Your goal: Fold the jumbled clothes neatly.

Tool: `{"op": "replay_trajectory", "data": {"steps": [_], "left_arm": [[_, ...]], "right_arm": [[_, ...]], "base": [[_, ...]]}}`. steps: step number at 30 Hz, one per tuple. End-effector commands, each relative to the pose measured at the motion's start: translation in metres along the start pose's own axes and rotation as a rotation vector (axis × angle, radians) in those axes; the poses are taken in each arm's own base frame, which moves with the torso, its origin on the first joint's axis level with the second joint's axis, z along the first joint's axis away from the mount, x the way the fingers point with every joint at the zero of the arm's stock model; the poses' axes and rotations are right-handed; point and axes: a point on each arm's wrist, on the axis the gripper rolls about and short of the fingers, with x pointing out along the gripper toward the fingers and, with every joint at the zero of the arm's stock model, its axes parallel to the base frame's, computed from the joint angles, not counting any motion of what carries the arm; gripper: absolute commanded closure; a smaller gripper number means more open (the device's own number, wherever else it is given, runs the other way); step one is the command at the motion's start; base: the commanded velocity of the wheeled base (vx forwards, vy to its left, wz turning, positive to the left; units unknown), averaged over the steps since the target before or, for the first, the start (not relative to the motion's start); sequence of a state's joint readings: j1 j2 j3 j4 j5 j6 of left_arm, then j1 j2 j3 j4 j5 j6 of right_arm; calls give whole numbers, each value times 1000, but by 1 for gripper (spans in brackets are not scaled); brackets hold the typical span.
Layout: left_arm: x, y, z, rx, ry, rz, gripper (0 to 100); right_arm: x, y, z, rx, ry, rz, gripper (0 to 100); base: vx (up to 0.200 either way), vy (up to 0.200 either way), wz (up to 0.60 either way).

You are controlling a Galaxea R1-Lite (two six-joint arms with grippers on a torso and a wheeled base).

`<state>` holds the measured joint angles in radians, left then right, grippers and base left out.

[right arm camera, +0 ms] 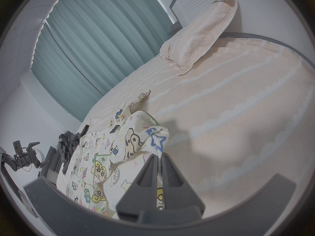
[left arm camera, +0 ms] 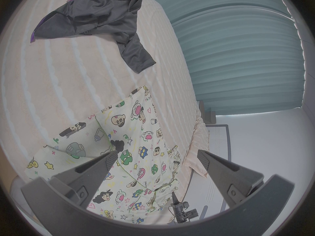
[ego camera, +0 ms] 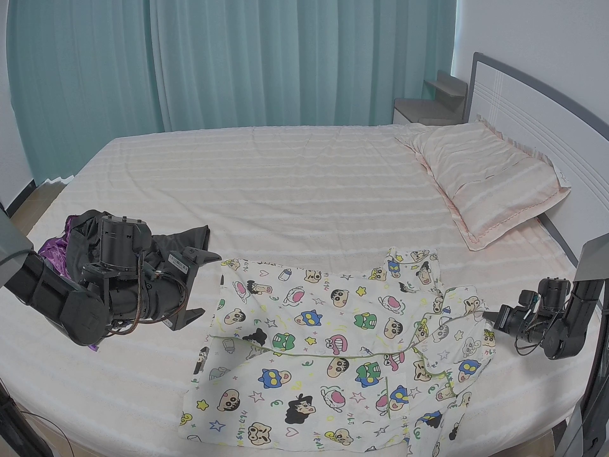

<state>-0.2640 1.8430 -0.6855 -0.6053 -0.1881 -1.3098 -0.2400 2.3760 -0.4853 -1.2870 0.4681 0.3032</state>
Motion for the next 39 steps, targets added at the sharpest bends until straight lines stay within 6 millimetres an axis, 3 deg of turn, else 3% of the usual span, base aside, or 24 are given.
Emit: {"op": "replay_trajectory", "data": {"steps": [1,21,22,33,39], "left_arm": [[1,1,0,-1,1,3,0],[3,3,0,-3,4,12,0],[3,3,0,-3,4,12,0],[3,5,-2,0,13,19,0],[2,10,-7,-2,50,33,0]], "right_arm": [[-1,-6,2,9,-9,-14,100],[-3,-33,-7,55,5,-76,100],[-3,-34,-8,52,7,-78,0],[-17,-25,5,35,-58,-135,0],[-49,7,10,68,-83,-103,0]], "base": [[0,0,0],[0,0,0],[0,0,0],[0,0,0],[0,0,0]]}}
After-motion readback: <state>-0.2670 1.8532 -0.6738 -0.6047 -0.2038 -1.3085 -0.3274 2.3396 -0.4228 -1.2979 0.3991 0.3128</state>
